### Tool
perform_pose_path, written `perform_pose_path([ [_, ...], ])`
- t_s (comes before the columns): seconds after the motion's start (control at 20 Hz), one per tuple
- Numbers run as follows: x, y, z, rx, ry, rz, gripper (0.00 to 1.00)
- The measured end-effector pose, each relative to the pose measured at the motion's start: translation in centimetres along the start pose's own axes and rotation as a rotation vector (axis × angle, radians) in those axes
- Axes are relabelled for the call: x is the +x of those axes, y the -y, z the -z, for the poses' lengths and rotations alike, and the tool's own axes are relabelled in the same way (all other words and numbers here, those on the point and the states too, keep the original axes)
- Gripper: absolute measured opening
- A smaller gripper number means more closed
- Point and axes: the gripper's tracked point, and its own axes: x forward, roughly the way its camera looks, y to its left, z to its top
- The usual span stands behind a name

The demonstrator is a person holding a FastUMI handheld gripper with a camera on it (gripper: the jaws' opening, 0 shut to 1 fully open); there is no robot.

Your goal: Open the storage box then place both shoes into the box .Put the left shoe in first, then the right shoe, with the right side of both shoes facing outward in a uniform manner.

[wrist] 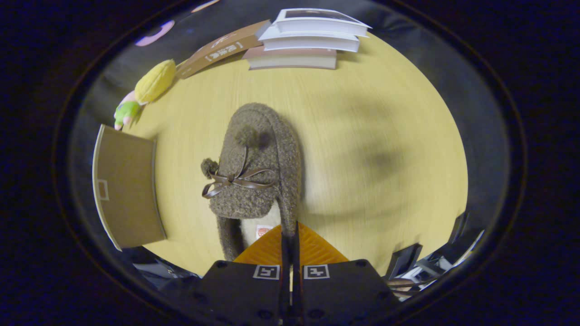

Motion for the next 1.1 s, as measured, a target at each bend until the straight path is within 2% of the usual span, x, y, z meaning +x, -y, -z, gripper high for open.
perform_pose_path([
  [0.15,-1.1,-1.2,-0.2,0.099,0.016,-0.096,0.04],
  [0.45,-5.7,-6.0,-0.6,0.173,0.063,-0.29,0.04],
  [0.85,-18.0,-18.4,-1.2,0.068,0.124,-0.609,0.03],
  [1.1,-21.7,-27.6,0.0,-0.02,0.109,-0.76,0.03],
])
